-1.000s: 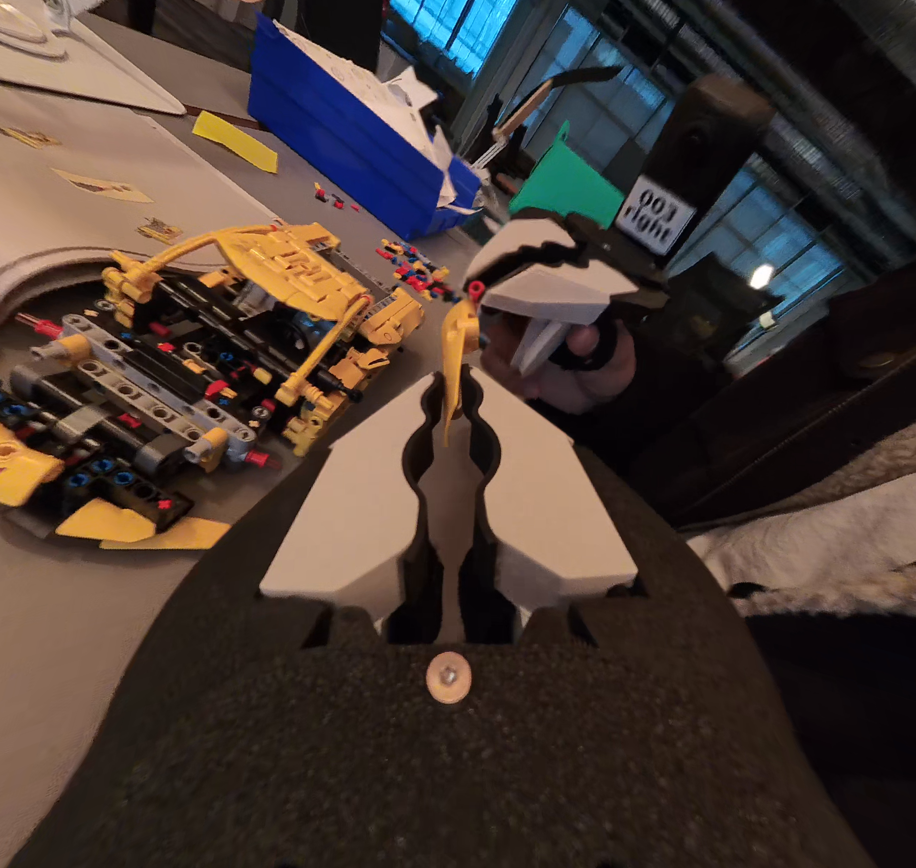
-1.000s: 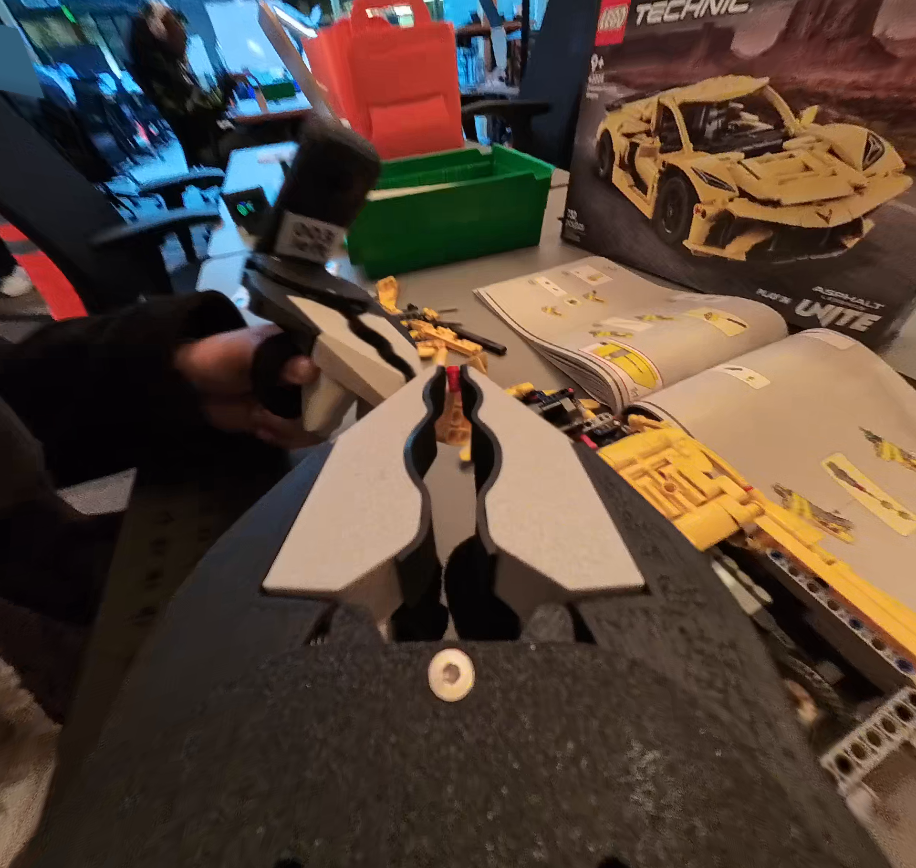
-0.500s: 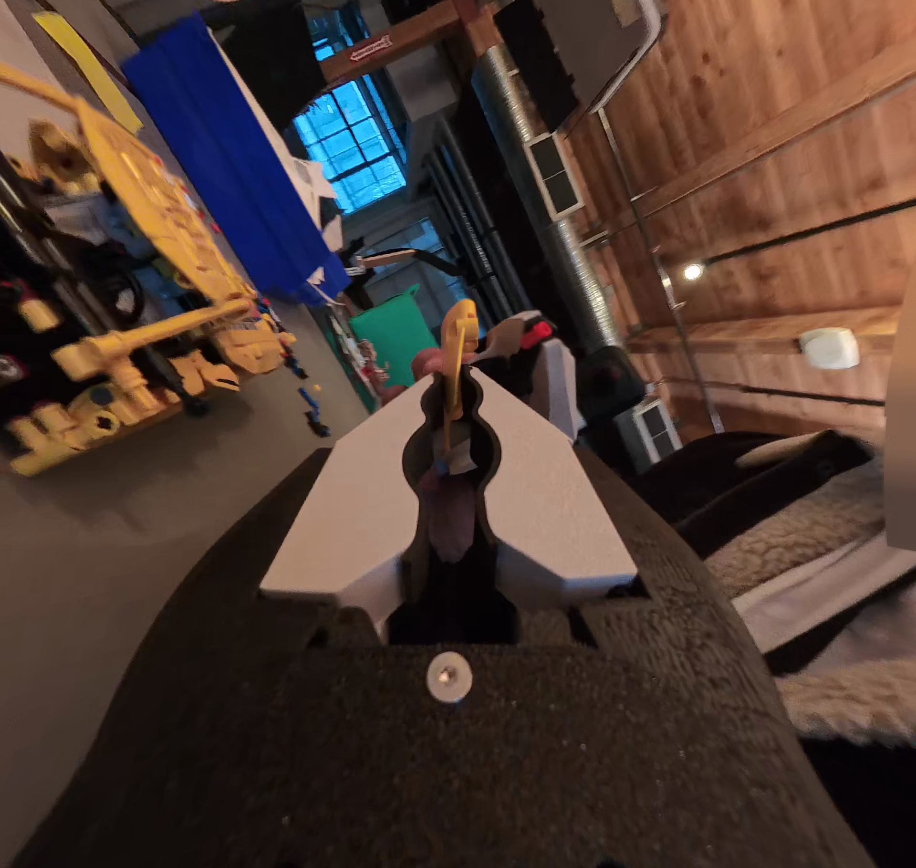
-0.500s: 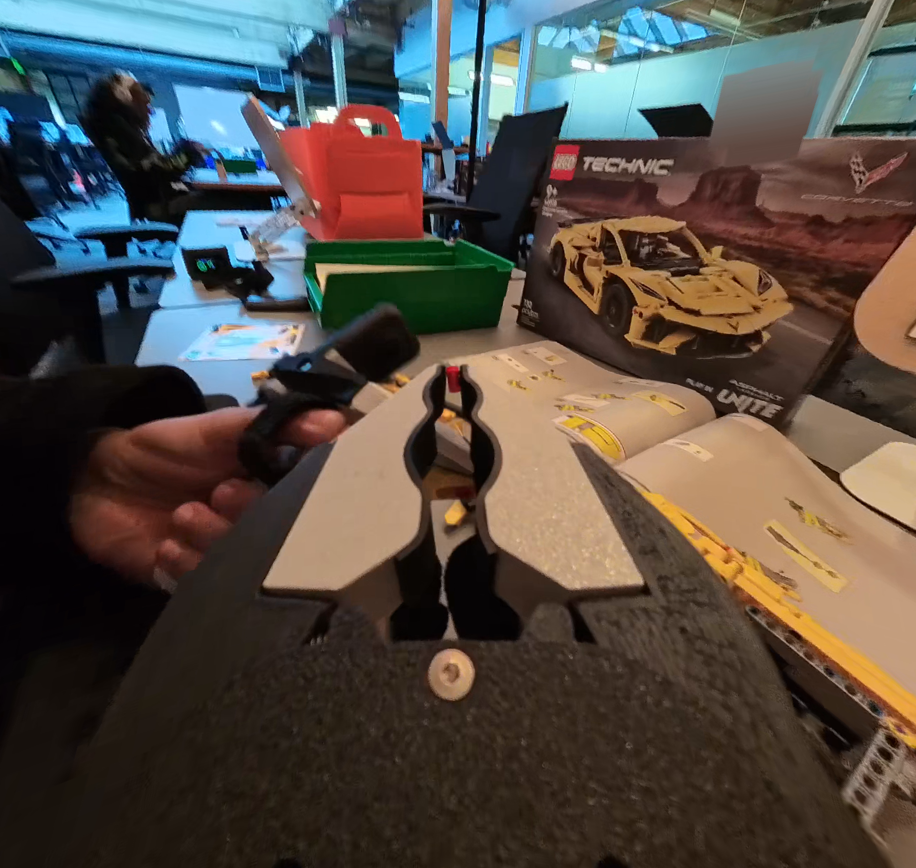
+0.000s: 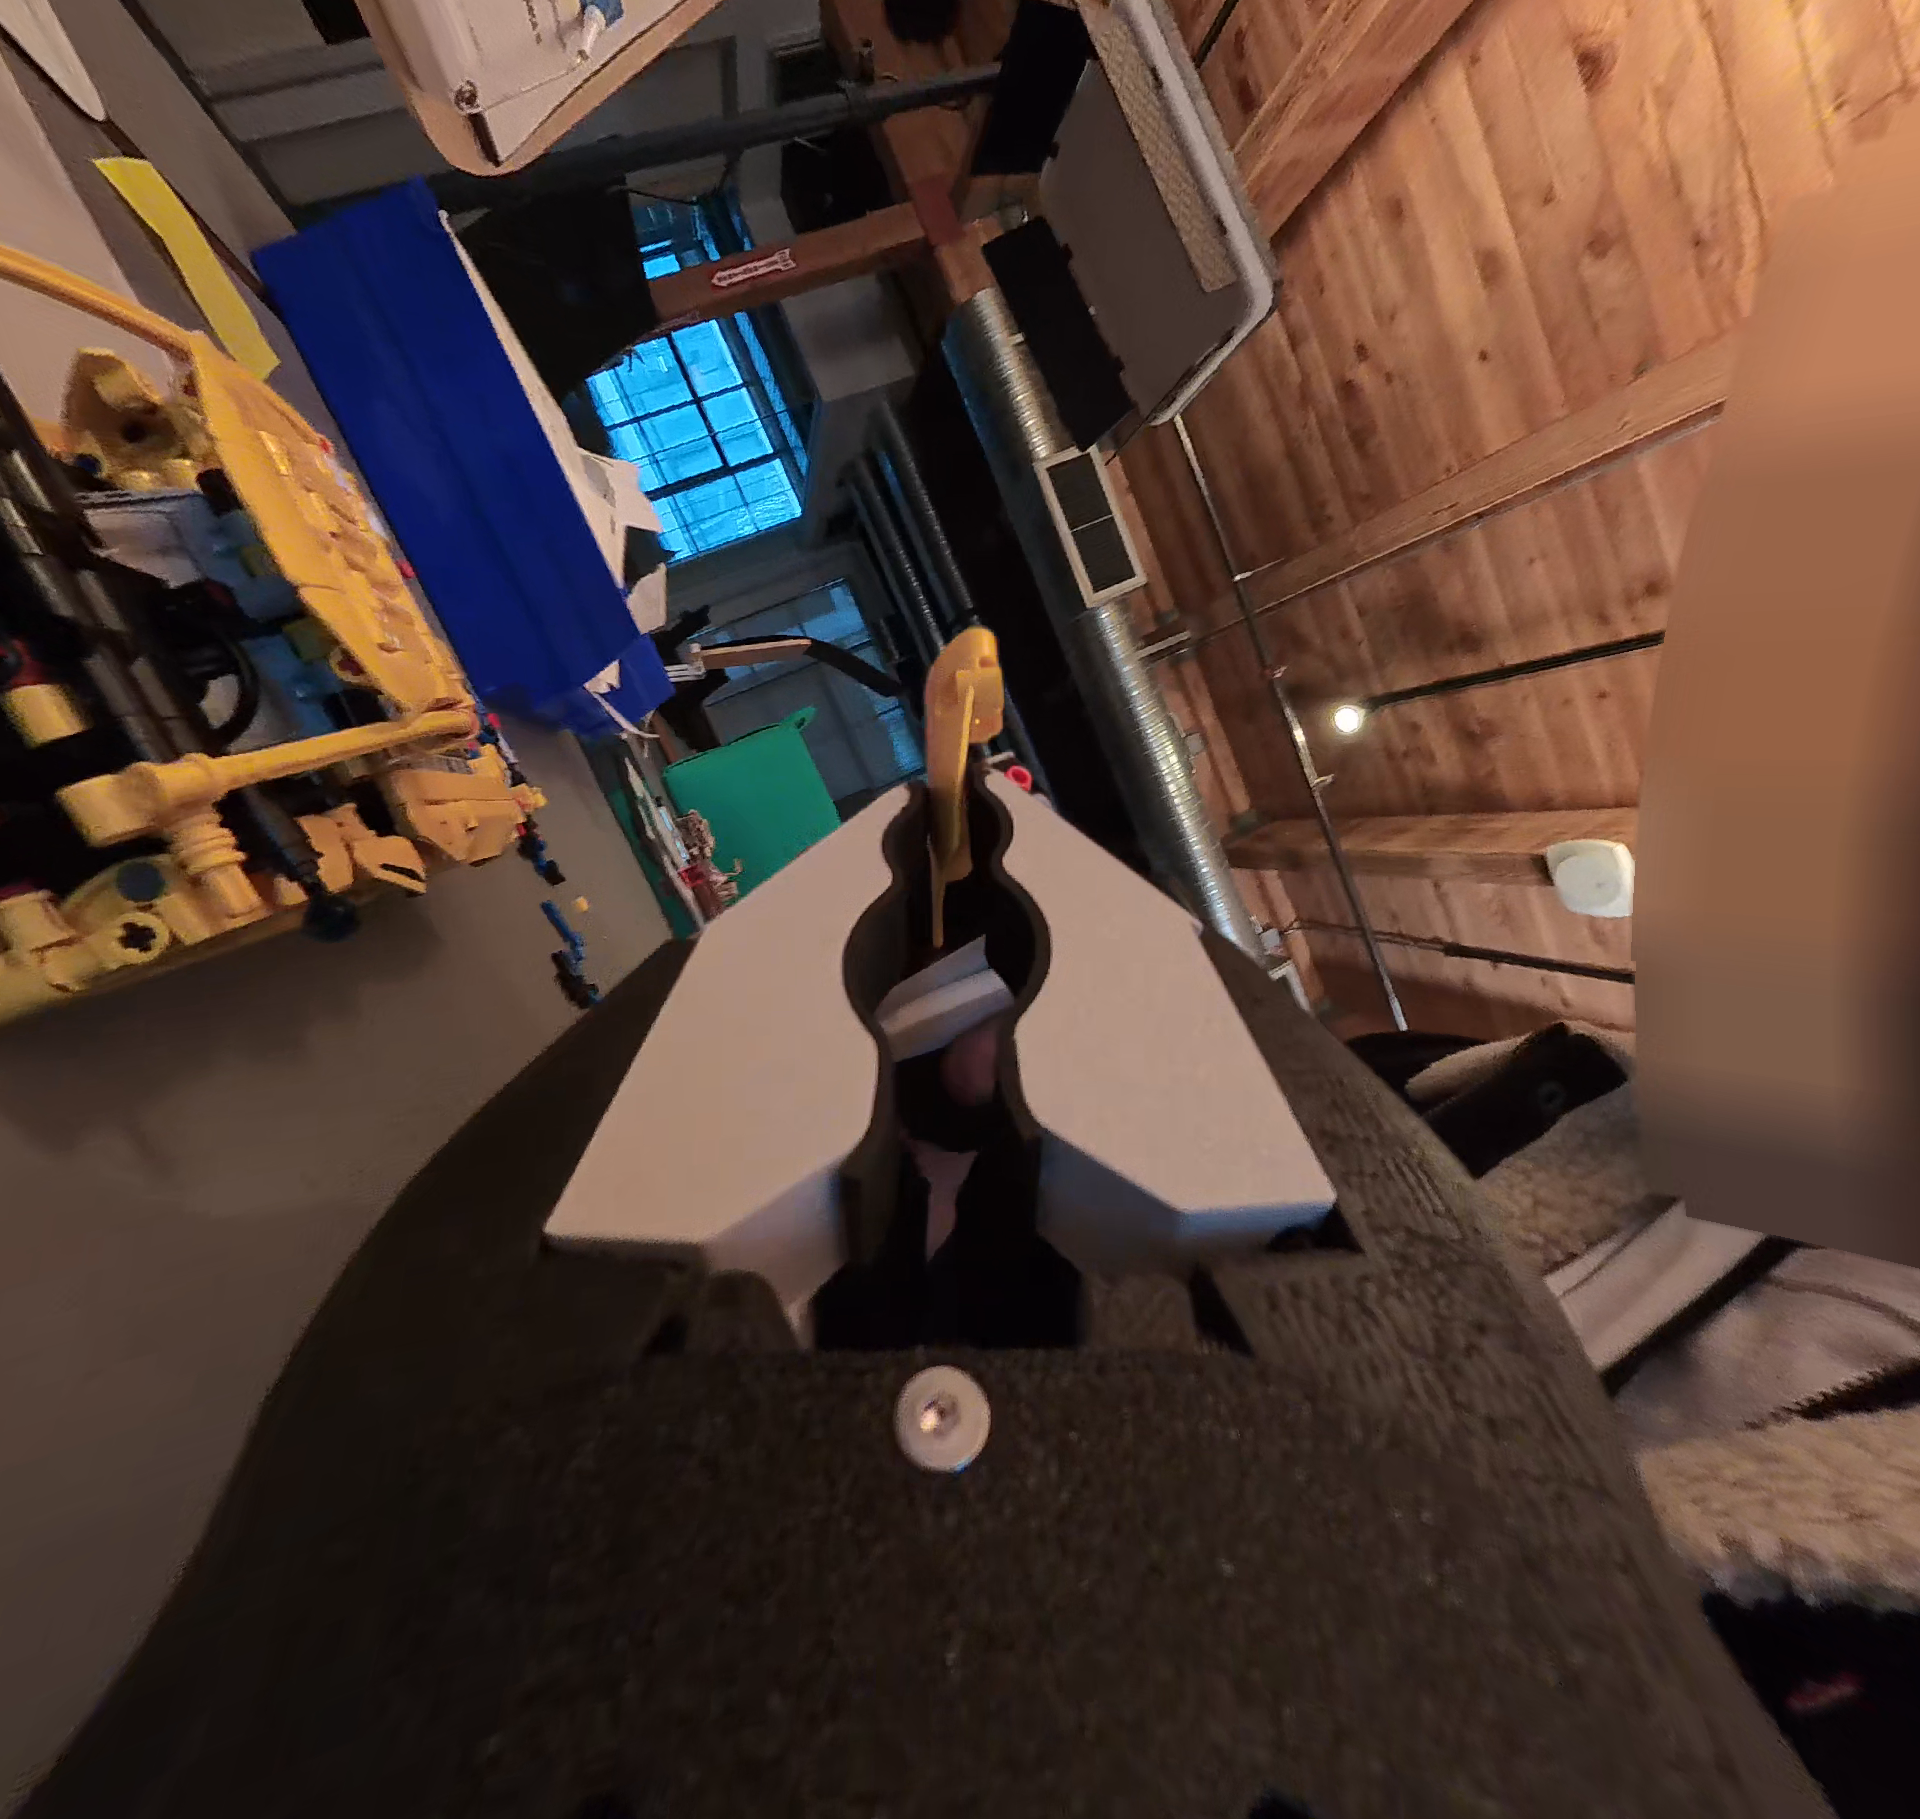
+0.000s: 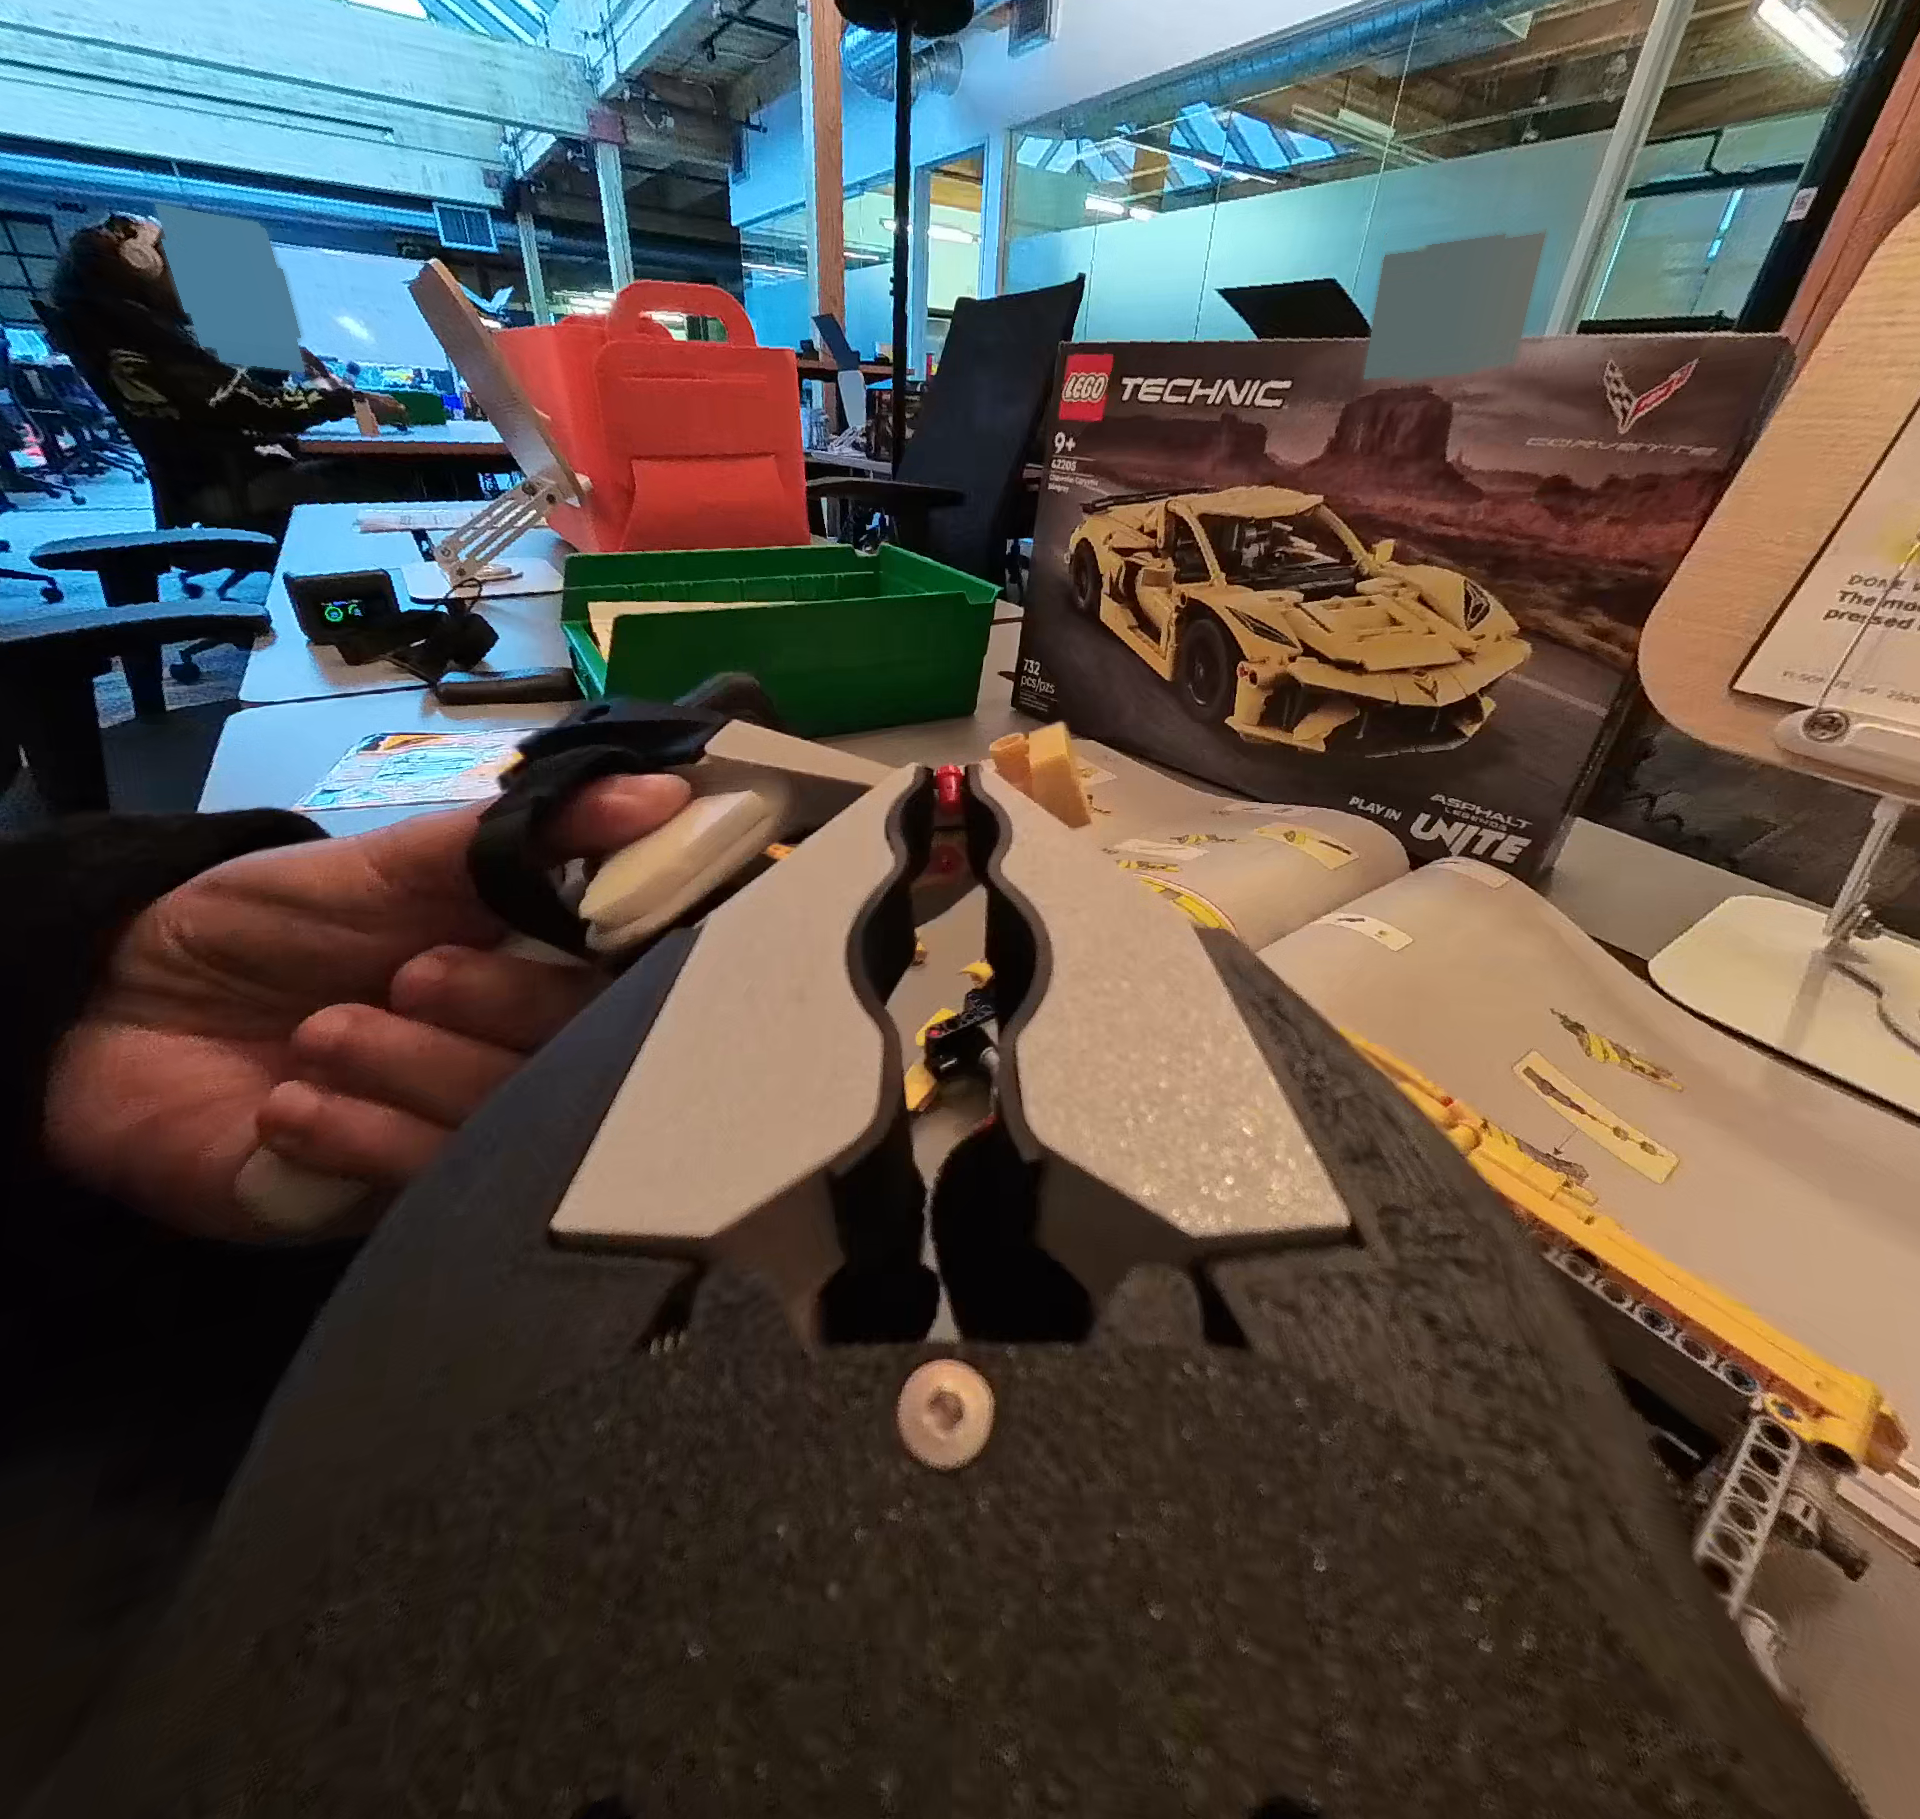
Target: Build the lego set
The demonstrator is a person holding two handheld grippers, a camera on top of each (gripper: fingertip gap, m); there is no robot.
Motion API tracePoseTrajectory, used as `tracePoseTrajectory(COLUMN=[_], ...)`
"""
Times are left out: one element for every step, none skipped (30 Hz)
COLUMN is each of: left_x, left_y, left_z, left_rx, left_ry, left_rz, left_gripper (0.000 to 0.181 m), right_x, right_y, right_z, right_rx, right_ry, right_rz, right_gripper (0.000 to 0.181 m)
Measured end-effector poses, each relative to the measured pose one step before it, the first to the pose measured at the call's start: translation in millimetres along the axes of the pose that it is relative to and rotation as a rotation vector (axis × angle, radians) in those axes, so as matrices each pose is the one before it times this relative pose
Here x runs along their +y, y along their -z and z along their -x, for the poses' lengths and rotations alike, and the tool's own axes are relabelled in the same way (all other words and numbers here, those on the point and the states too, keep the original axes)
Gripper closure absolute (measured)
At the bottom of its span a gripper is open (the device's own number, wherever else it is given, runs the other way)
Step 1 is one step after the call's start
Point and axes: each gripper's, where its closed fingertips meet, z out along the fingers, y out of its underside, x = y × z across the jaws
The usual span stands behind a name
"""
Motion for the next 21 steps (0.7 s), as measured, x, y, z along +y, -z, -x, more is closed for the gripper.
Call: tracePoseTrajectory(left_x=[-1.29,-2.69,-3.00,-1.09,0.39,1.12,1.61,1.38,0.12,-0.32,0.59,2.14,3.75,5.24,6.46,7.41,7.87,7.71,6.70,4.41,2.06], left_y=[0.32,1.04,1.23,0.64,0.20,-0.02,-0.46,-0.40,0.06,0.51,0.68,1.11,1.79,2.71,3.60,3.78,3.09,1.70,0.24,-1.14,-1.88], left_z=[-1.13,-1.31,-1.32,-0.61,0.20,0.45,-0.24,-0.63,-0.98,-0.87,0.01,1.59,4.27,6.78,9.44,10.75,10.48,9.51,8.08,4.89,-0.24], left_rx=[0.0179,0.0208,0.0171,0.0066,-0.0065,-0.0158,-0.0147,-0.0143,-0.0122,-0.0111,-0.0137,-0.0247,-0.0433,-0.0598,-0.0769,-0.0825,-0.0762,-0.0649,-0.0534,-0.0332,0.0001], left_ry=[0.0224,0.0321,0.0280,0.0119,-0.0084,-0.0256,-0.0314,-0.0342,-0.0364,-0.0367,-0.0423,-0.0520,-0.0685,-0.0854,-0.0965,-0.0985,-0.0895,-0.0727,-0.0523,-0.0274,-0.0012], left_rz=[-0.0096,-0.0182,-0.0189,-0.0050,0.0060,0.0100,0.0161,0.0179,0.0120,0.0125,0.0238,0.0417,0.0564,0.0676,0.0714,0.0698,0.0633,0.0545,0.0413,0.0224,0.0068], left_gripper=[0.175,0.175,0.175,0.174,0.174,0.174,0.174,0.175,0.175,0.175,0.175,0.174,0.174,0.174,0.174,0.175,0.174,0.174,0.174,0.174,0.174], right_x=[-0.71,-0.68,-1.38,0.26,1.65,2.42,0.73,-2.49,-3.50,-3.01,-1.61,4.74,15.55,24.10,30.83,35.77,35.26,32.11,26.04,17.37,9.93], right_y=[0.09,0.46,1.11,1.05,0.38,0.07,0.90,2.13,2.74,3.02,3.50,3.93,5.60,8.18,8.64,8.79,7.35,5.12,3.98,3.84,3.41], right_z=[-0.22,-1.08,-2.37,-4.61,-3.73,-1.60,-2.06,-1.94,-2.36,-4.44,-3.16,0.55,-0.05,-5.21,-4.59,-0.91,-0.32,1.62,-0.36,-2.97,2.15], right_rx=[0.0024,0.0072,0.0136,0.0240,0.0134,-0.0033,0.0028,0.0061,0.0063,0.0147,-0.0057,-0.0459,-0.0566,-0.0295,-0.0352,-0.0521,-0.0411,-0.0369,-0.0126,0.0166,-0.0096], right_ry=[0.0053,0.0049,0.0072,0.0078,0.0066,0.0064,0.0126,0.0221,0.0172,-0.0050,-0.0121,-0.0046,-0.0036,0.0024,0.0126,0.0106,0.0054,-0.0006,0.0056,0.0071,0.0125], right_rz=[0.0022,0.0032,0.0007,0.0139,0.0238,0.0285,0.0200,-0.0033,-0.0112,-0.0135,-0.0120,0.0293,0.1014,0.1471,0.1659,0.1811,0.1658,0.1342,0.1042,0.0586,0.0236], right_gripper=[0.177,0.177,0.178,0.177,0.177,0.177,0.177,0.177,0.177,0.177,0.177,0.178,0.178,0.177,0.177,0.177,0.177,0.177,0.177,0.177,0.177])
